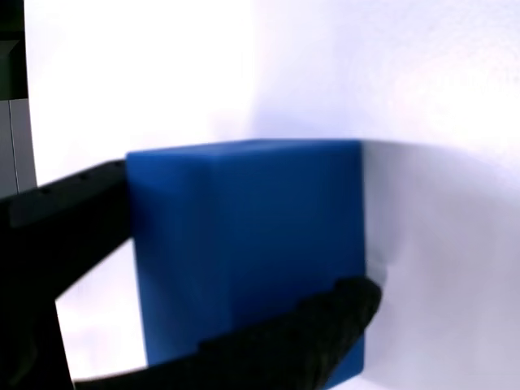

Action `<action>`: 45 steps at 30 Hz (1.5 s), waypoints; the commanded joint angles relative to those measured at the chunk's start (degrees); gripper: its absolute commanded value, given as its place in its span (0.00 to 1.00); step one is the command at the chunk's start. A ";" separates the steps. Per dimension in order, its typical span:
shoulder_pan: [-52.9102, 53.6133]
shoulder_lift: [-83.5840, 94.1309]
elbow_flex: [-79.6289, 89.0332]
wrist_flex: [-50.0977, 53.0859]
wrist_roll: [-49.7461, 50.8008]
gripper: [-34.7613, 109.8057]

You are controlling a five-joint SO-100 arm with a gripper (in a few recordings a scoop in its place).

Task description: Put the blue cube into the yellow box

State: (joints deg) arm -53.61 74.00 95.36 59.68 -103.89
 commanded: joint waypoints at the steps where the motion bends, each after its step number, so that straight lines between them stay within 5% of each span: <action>1: -1.49 6.59 -1.23 -0.18 0.09 0.42; 14: 4.31 8.26 0.26 -1.23 -2.46 0.36; 45: 46.85 31.82 -0.44 -22.15 -27.07 0.34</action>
State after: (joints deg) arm -10.90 96.50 95.80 40.08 -129.02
